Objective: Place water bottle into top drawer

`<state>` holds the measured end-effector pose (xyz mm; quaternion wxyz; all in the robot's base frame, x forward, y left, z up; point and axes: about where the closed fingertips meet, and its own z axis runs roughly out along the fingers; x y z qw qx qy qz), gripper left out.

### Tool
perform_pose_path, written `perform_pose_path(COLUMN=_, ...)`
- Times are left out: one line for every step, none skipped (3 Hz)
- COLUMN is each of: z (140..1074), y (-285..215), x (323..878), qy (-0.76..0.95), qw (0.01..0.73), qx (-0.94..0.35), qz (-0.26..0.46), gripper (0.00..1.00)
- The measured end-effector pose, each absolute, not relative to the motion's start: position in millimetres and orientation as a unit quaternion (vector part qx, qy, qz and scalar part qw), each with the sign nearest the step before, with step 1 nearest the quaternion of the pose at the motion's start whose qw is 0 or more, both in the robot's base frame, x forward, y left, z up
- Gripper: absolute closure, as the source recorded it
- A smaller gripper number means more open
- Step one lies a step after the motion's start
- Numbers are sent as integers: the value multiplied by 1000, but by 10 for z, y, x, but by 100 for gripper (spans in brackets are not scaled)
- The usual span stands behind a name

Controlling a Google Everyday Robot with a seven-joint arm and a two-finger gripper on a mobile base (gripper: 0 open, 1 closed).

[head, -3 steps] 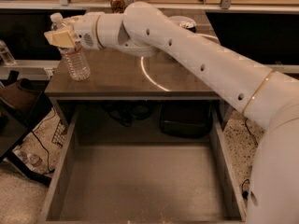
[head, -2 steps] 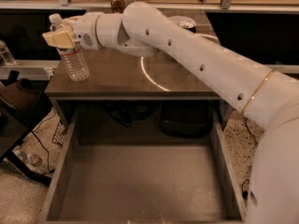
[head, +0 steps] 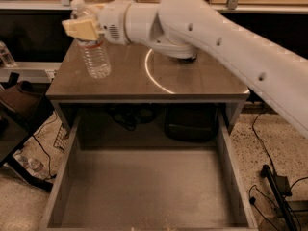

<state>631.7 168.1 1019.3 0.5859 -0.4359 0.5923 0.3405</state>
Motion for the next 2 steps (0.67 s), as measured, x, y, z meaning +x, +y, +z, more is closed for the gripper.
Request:
perform_pose_path(z=10242, y=1199, x=6106, qy=596, qw=593, qx=-439, qz=317, gripper=100)
perform_pose_path(z=9961, y=874, x=5892, qy=605, qw=560, qx=-478, qz=303, gripper=100)
